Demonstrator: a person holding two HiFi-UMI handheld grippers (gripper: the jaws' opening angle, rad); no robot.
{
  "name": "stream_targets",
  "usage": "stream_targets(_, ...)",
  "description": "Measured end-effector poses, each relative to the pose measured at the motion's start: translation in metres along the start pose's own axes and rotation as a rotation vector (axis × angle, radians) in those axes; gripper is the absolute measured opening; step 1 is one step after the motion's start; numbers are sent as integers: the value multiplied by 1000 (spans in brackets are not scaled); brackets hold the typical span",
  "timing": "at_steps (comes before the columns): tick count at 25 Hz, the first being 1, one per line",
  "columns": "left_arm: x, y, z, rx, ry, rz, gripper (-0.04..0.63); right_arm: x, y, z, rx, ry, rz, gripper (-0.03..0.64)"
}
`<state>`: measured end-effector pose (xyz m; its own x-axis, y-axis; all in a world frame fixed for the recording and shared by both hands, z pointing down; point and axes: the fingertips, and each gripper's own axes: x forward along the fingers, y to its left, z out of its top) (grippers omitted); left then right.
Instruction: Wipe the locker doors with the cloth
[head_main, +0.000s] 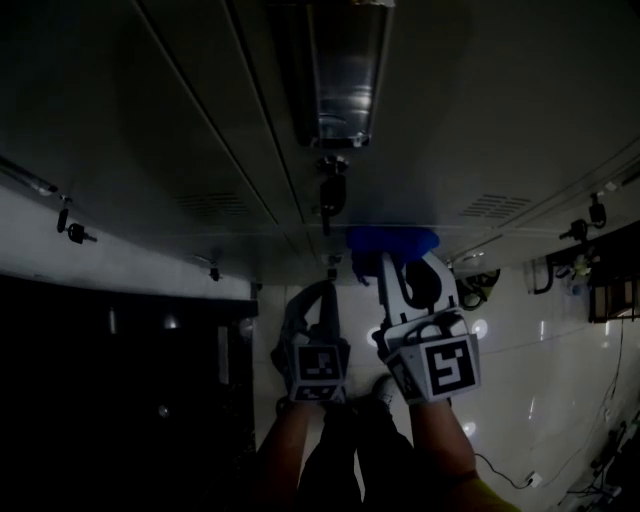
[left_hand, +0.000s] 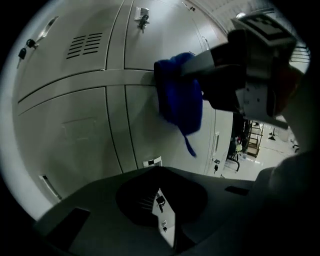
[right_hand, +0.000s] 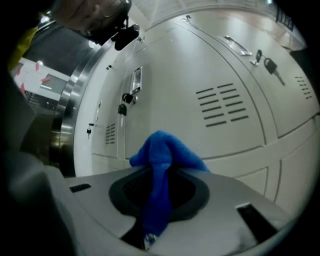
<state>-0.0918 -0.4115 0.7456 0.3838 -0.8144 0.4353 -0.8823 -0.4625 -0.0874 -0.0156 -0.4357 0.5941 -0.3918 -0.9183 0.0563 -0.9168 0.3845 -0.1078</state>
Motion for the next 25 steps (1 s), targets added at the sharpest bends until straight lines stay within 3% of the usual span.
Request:
stream_targets(3,-4,2,-4,-17,5,-5,5,6,2,6,-56,-15,-5,71)
stream_targets(6,-4,7,1,-32,5,4,5,8,1,-29,-116,-13,-23,71)
stream_targets(9,-4,14,-1,-55,5,11,5,20,-1,-106,-44,90,-58,71)
stream_targets(14,-11,18,-15,-50,16,2,5,31,-22,-287,69,350,-80,71)
stream_targets(17,-9,20,-22,-39,23,2,5,35,-25,-338,129,415,-45,71)
stream_targets(19,-9,21,-26,-38,22,-4,5,27,-21,-340,138,425,-40,71)
stream_targets(21,-11,23,-29,-44,23,-3,5,17,-12,-303,134,363,-23,71)
stream_targets(25,-13,31,-27,-48,26,15,5,9,22,-147,120,93,85,69)
